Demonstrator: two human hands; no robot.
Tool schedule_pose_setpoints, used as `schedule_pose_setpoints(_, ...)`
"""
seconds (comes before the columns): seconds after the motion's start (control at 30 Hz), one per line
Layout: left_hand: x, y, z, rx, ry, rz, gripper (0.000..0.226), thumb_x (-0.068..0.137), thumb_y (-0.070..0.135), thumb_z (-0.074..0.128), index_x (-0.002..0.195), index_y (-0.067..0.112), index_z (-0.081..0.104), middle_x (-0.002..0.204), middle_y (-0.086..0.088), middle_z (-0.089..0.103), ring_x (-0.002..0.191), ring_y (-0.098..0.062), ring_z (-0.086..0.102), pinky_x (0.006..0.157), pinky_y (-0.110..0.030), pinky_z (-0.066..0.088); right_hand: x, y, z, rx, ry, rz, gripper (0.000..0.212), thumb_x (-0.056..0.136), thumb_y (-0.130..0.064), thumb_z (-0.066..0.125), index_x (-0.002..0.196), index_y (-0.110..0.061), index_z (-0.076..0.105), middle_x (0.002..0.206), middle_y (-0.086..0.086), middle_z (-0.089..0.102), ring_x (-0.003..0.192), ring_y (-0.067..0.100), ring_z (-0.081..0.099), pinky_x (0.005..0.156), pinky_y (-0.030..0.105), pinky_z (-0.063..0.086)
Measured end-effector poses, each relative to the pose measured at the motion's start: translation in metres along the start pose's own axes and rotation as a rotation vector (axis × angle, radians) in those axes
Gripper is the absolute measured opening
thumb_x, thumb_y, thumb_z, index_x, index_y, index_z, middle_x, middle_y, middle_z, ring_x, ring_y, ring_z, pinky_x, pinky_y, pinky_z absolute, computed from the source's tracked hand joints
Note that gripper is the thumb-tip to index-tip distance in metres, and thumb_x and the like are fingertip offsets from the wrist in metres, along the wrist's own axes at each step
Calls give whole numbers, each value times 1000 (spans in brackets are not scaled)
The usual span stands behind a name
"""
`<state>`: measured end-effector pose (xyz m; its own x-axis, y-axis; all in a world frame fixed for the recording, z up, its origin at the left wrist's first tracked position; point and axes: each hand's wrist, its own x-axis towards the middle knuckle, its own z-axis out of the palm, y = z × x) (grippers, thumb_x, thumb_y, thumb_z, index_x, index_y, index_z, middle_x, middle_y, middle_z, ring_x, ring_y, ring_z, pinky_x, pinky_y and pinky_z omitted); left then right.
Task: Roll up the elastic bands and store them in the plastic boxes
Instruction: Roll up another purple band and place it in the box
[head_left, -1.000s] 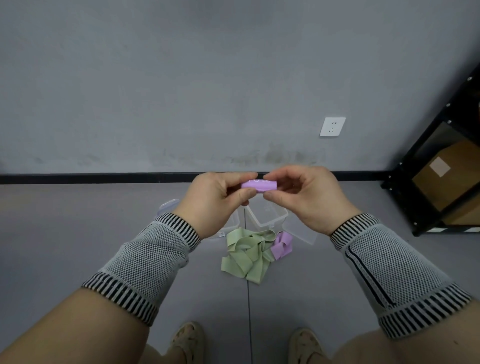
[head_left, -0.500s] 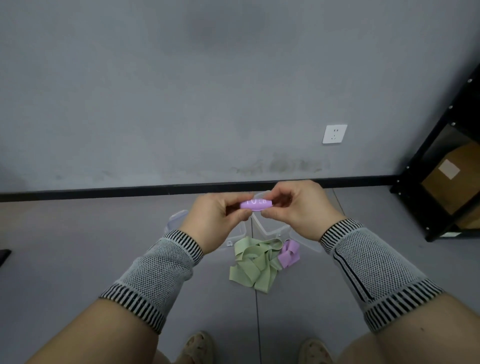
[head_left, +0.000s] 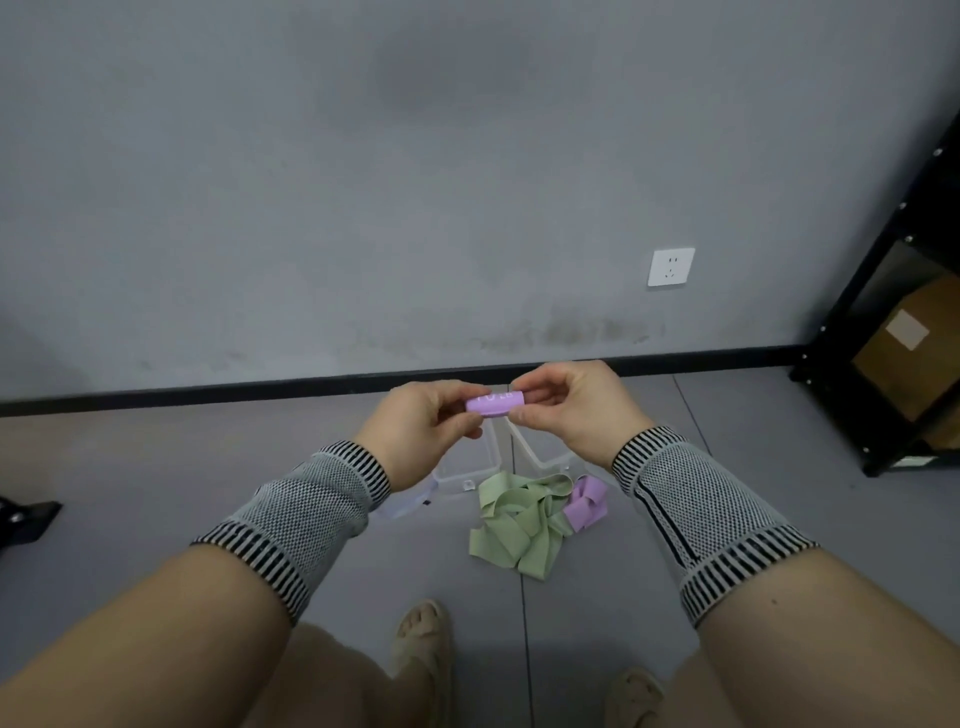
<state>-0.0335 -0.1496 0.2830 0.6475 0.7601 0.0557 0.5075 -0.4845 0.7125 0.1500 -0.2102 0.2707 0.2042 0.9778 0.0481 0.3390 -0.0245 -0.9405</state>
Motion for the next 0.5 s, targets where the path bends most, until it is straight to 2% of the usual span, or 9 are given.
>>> schedule_pose_setpoints(0.13, 5, -15, -5, 22, -14, 1, 28, 91, 13, 59, 115, 25, 65, 93, 7, 73, 85, 4, 66, 90, -21, 49, 8, 3, 12, -82, 15, -13, 20, 70, -6, 81, 88, -6, 71, 83, 7, 73, 76, 16, 70, 79, 30, 57)
schedule_pose_setpoints(0.23, 12, -25, -9, 35, 8, 7, 28, 90, 14, 61, 116, 22, 66, 98, 7, 72, 88, 2, 64, 85, -9, 45, 19, 5, 17, -130, 16, -14, 18, 70, -9, 82, 85, -11, 72, 81, 5, 73, 77, 20, 70, 78, 34, 58)
schedule_pose_setpoints(0.33, 21, -35, -10, 41, 30, 29, 29, 89, 15, 62, 117, 21, 66, 98, 13, 68, 90, 5, 60, 81, -1, 40, 31, 12, 22, -115, -5, -6, 17, 71, -6, 80, 86, -7, 72, 84, 10, 73, 79, 26, 69, 79, 38, 57)
schedule_pose_setpoints(0.4, 30, -46, -8, 54, 16, 22, 29, 90, 17, 62, 118, 23, 66, 96, 16, 65, 88, 7, 58, 79, 2, 38, 43, 22, 25, -115, -18, -1, 18, 72, -6, 79, 88, -7, 72, 85, 10, 73, 80, 26, 69, 80, 38, 57)
schedule_pose_setpoints(0.5, 48, -71, 0, 98, -5, -6, 31, 91, 21, 61, 121, 27, 64, 108, 10, 69, 94, 0, 62, 79, 1, 37, 63, 42, 32, -110, -31, 16, 16, 73, -6, 78, 87, -9, 71, 84, 9, 72, 77, 19, 69, 78, 34, 58)
